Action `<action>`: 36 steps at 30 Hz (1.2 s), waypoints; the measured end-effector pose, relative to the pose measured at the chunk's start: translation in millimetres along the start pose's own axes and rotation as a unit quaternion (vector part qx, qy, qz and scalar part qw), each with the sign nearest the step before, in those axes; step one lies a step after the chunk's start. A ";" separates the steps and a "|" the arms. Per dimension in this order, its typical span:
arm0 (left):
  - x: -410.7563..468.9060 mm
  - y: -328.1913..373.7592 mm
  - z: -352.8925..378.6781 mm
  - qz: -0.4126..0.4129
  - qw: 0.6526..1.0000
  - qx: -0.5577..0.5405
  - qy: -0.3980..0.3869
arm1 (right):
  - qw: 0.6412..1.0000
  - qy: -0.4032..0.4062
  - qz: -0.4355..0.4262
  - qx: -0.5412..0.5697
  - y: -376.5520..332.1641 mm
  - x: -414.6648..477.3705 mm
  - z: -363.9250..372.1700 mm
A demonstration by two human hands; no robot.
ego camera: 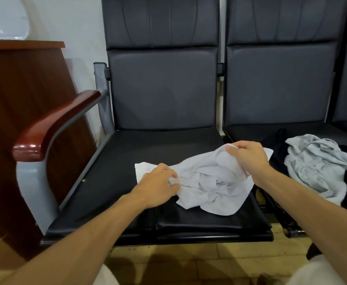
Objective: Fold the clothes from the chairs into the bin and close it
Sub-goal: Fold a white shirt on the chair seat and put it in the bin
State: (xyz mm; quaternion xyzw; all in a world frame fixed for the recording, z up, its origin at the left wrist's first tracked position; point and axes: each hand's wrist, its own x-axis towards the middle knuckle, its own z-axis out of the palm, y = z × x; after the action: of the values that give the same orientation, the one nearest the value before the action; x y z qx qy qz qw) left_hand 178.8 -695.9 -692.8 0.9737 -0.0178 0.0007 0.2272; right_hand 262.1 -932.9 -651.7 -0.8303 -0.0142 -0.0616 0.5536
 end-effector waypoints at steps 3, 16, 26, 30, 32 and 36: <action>1.5 6.5 9.8 0.069 0.994 0.025 -0.086 | 0.999 -0.038 -0.024 -0.018 -3.4 -2.3 0.0; 5.8 7.8 -7.9 0.071 0.989 -0.005 -0.133 | 0.974 0.115 0.103 0.167 -10.3 3.1 -11.0; -7.9 -16.1 -27.4 0.009 0.996 -0.046 -0.073 | 0.967 0.110 0.144 0.180 -11.3 -0.4 -5.9; -9.6 -21.0 -36.9 -0.040 0.988 -0.125 0.083 | 0.978 0.090 0.132 0.132 -8.1 -3.8 -10.8; -8.8 -21.8 -40.5 -0.069 0.976 -0.156 0.138 | 0.988 0.069 0.112 0.080 -2.8 -4.3 -13.4; -10.2 -30.4 -38.1 -0.104 0.988 -0.092 0.073 | 0.989 -0.006 0.028 -0.143 7.1 -7.6 -14.0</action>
State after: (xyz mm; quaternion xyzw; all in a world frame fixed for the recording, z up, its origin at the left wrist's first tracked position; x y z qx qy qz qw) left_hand 169.9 -651.4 -672.2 0.9425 0.0998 0.0468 0.3154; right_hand 253.9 -948.3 -653.9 -0.9014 0.0147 -0.0427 0.4307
